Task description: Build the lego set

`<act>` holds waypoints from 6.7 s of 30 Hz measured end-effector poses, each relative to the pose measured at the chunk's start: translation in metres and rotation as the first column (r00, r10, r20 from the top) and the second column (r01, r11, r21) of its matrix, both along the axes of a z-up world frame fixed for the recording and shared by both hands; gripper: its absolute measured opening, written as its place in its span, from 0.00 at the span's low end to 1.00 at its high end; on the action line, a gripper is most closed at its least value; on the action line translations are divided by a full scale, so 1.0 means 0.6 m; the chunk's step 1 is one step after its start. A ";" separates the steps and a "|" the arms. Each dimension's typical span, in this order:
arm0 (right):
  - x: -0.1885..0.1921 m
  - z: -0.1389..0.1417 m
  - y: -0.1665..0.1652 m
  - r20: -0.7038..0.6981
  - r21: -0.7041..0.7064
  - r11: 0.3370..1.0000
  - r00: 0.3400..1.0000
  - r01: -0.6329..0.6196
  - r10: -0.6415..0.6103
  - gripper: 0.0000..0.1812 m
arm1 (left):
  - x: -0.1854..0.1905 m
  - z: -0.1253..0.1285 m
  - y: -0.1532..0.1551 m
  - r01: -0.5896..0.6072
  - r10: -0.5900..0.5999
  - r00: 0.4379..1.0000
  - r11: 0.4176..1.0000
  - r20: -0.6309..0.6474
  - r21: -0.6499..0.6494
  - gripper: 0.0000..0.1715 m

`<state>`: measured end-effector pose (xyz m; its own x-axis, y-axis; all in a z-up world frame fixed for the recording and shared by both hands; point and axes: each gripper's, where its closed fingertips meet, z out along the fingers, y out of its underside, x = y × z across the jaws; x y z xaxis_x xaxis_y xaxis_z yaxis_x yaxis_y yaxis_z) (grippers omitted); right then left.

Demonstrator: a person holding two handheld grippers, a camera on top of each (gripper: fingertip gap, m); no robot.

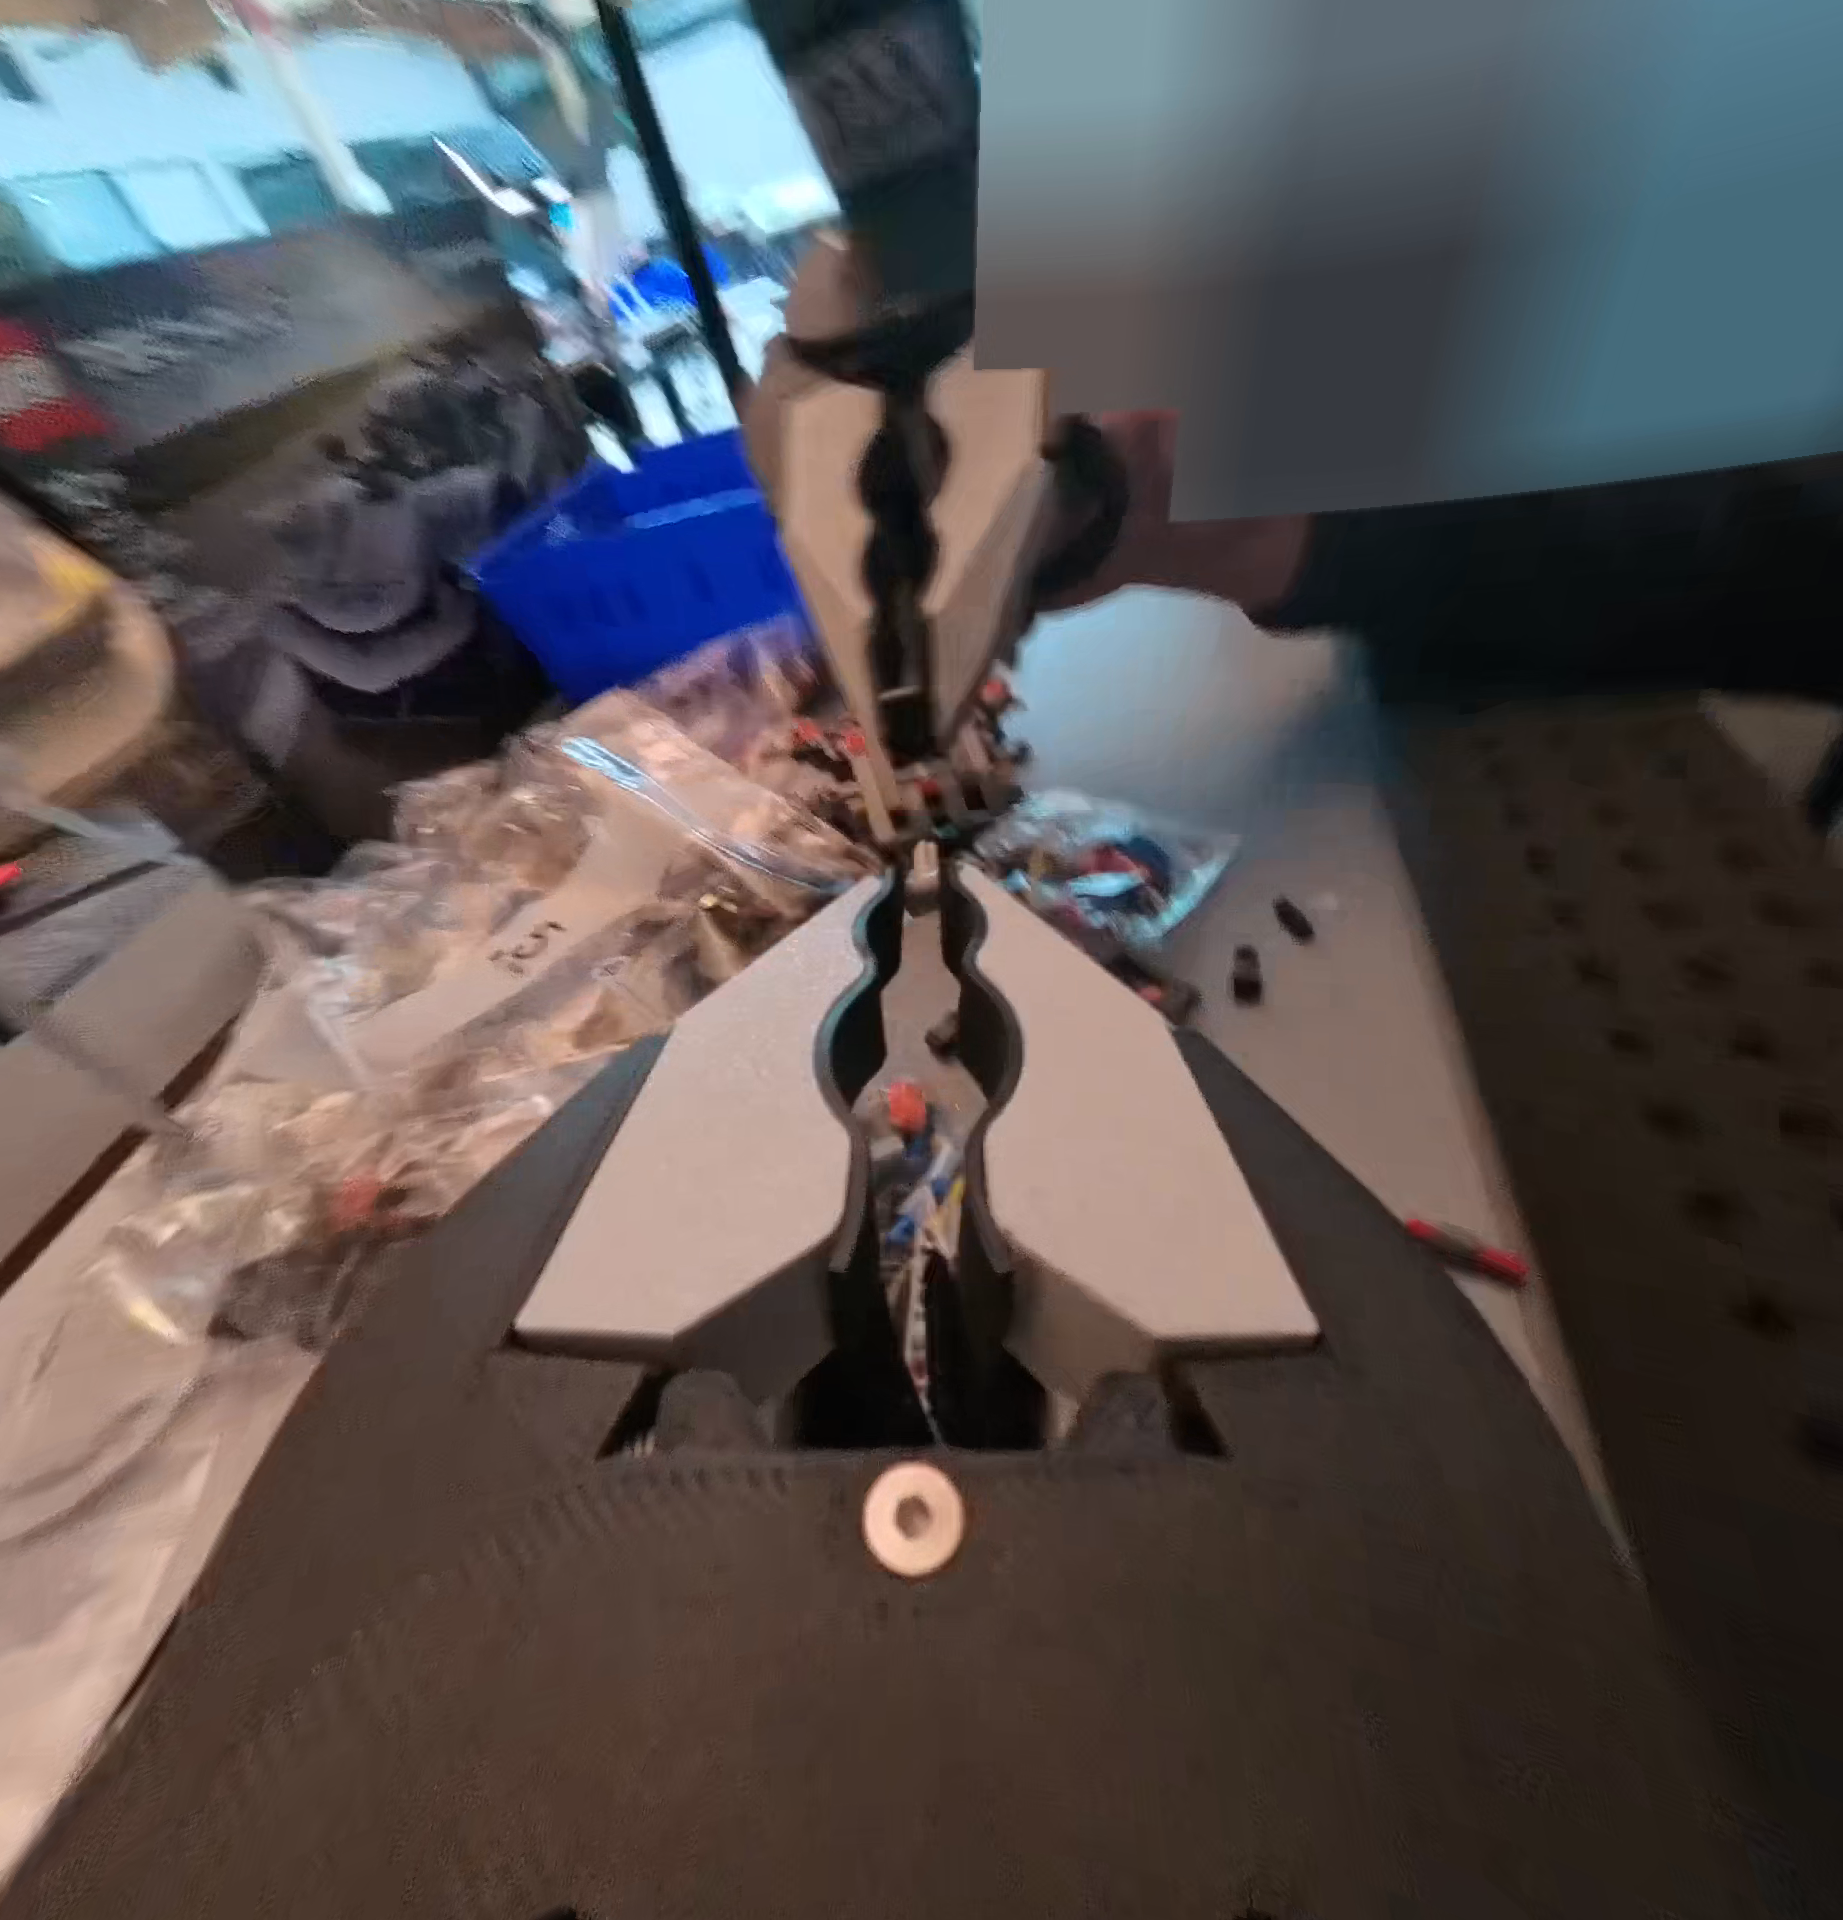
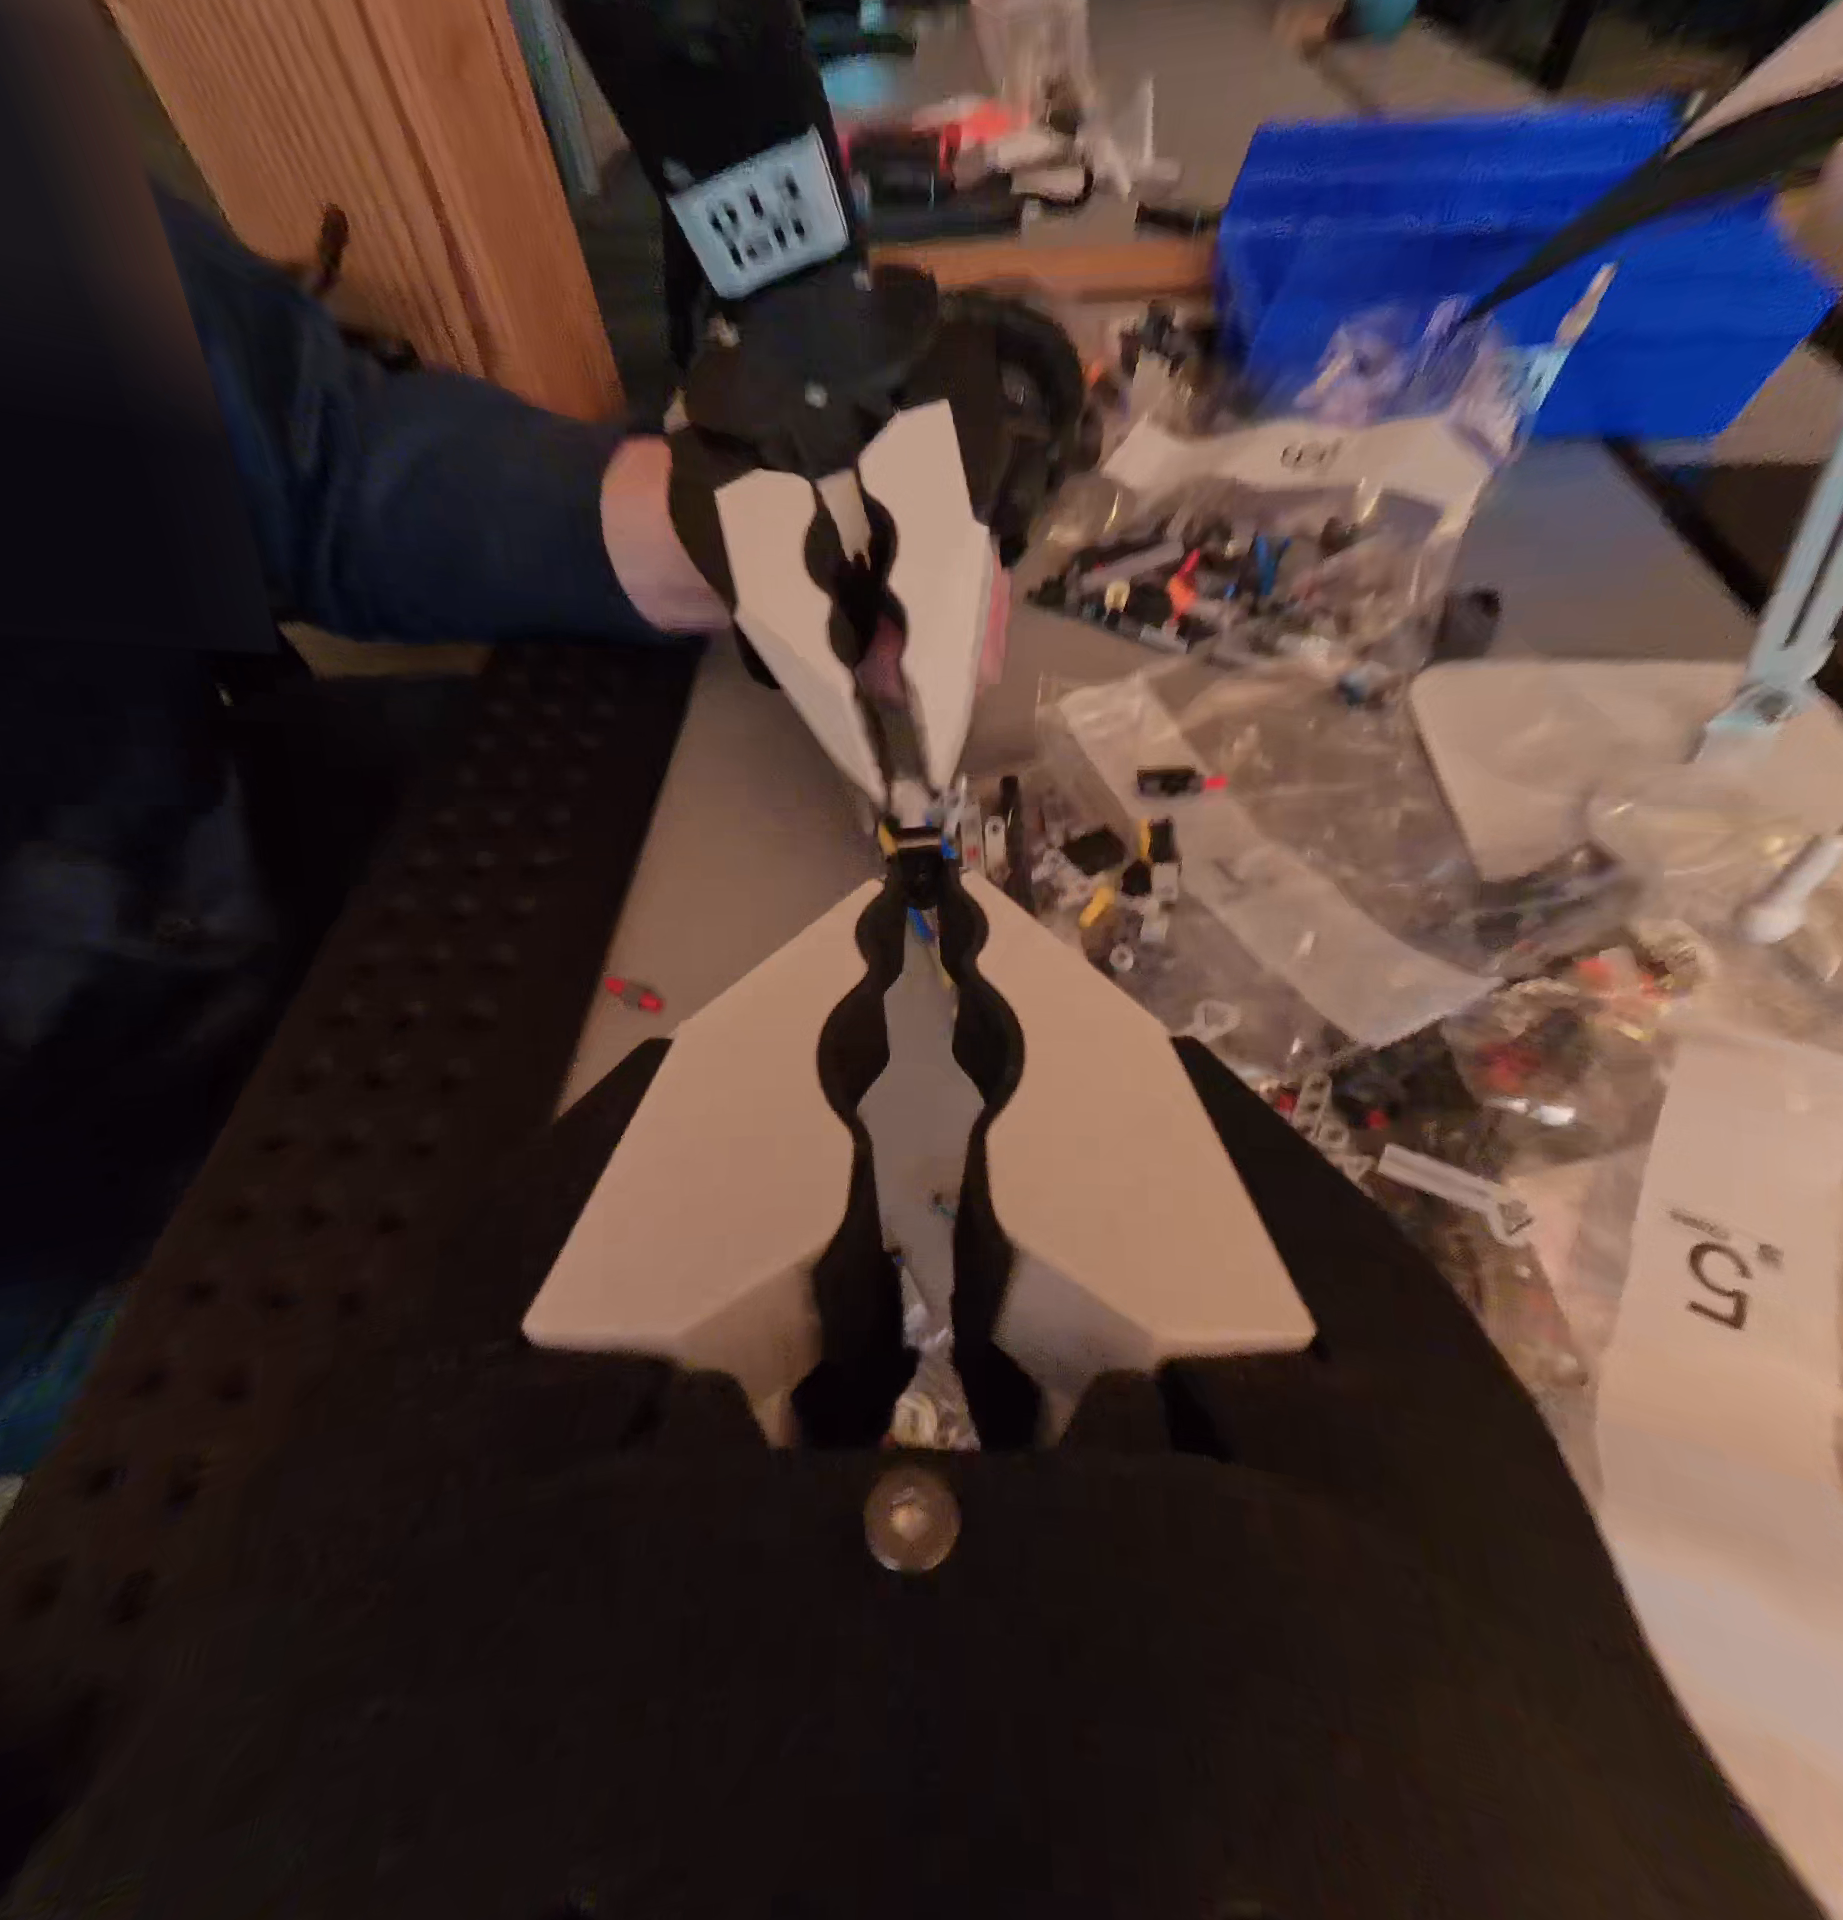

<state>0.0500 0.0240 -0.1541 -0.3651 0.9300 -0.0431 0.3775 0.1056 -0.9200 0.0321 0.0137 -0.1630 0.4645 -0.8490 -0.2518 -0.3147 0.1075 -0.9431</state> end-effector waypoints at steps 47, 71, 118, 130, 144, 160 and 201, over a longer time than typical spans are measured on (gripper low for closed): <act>-0.027 -0.109 -0.009 0.247 0.277 0.960 0.969 -0.041 -0.030 0.02 | 0.019 -0.077 0.007 -0.010 -0.003 0.989 0.996 -0.150 -0.085 0.06; -0.013 -0.134 -0.009 0.336 0.223 0.973 0.942 -0.060 -0.019 0.02 | 0.014 -0.102 0.008 -0.007 -0.023 0.984 0.985 -0.177 -0.170 0.04; 0.053 -0.172 -0.002 0.504 0.109 0.991 0.863 -0.080 0.015 0.05 | 0.029 -0.186 -0.098 0.195 -0.309 0.827 0.941 -0.470 -0.276 0.25; 0.091 -0.165 -0.033 0.536 0.031 0.987 0.836 -0.157 0.116 0.05 | -0.014 -0.153 -0.004 -0.054 0.001 0.877 0.994 -0.480 -0.095 0.19; 0.083 -0.195 -0.053 0.596 0.003 0.980 0.787 -0.201 0.160 0.06 | -0.016 -0.152 0.005 -0.072 0.030 0.874 0.995 -0.484 -0.069 0.17; 0.128 -0.203 -0.098 0.645 -0.126 0.948 0.702 -0.291 0.301 0.01 | -0.014 -0.153 0.006 -0.071 0.028 0.876 0.995 -0.482 -0.070 0.17; 0.088 -0.169 0.076 0.496 0.138 0.981 0.848 0.136 -0.187 0.06 | -0.017 -0.152 0.019 -0.098 0.056 0.884 0.993 -0.465 -0.066 0.17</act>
<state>0.1027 0.0697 -0.2552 -0.1614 0.9828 -0.0899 0.8061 0.0787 -0.5865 0.0218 0.0249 -0.2541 0.3779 -0.8432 -0.3823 -0.7205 -0.0085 -0.6934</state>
